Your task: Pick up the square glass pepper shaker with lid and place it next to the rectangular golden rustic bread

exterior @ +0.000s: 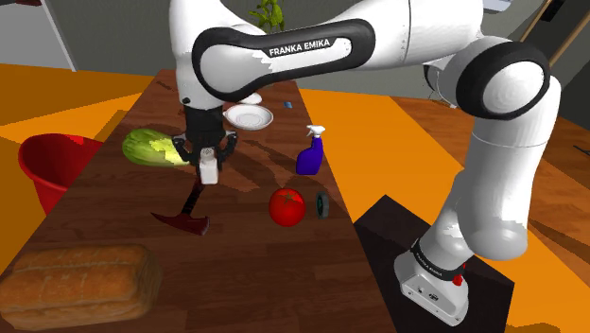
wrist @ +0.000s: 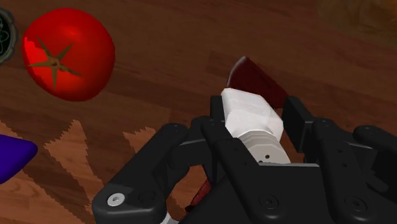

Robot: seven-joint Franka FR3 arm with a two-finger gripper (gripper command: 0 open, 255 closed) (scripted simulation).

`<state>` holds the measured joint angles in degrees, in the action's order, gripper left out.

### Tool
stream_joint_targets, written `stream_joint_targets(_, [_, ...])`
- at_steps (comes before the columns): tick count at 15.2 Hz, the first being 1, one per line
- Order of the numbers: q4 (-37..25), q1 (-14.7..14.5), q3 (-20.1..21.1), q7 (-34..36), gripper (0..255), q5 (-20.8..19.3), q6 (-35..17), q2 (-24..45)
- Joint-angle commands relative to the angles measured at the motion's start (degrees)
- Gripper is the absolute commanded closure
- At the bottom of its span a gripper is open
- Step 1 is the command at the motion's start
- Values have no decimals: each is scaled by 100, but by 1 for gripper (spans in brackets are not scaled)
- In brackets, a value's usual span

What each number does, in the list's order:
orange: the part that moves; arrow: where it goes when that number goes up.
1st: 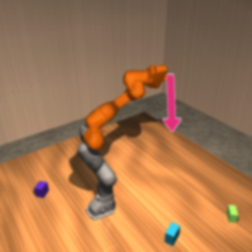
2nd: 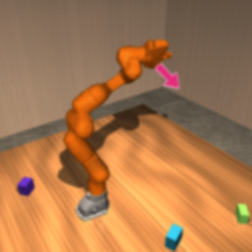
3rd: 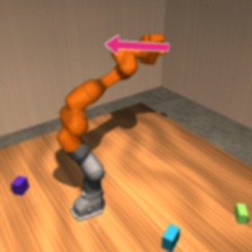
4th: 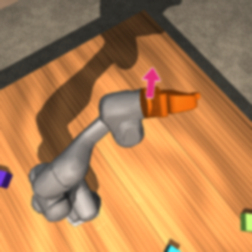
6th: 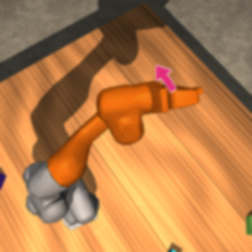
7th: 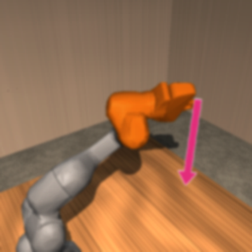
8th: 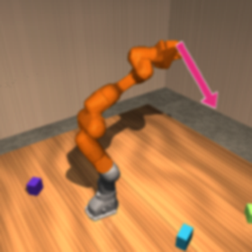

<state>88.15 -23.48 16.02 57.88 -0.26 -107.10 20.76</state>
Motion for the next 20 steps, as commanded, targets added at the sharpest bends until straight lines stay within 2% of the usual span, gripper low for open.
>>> stream_joint_targets(1, [-86, -181, 71, 260, 255, -39, 8, 62])
stream_joint_targets(7, [-534, -756, 250, 1005, 255, -200, 88, 394])
stream_joint_targets(12, [-1169, -1293, 355, 1608, 255, -380, 260, 834])
stream_joint_targets(17, [-2134, -1906, 405, 2166, 255, -593, 577, 1458])
stream_joint_targets(20, [-3000, -2343, 401, 2469, 255, -737, 894, 1985])
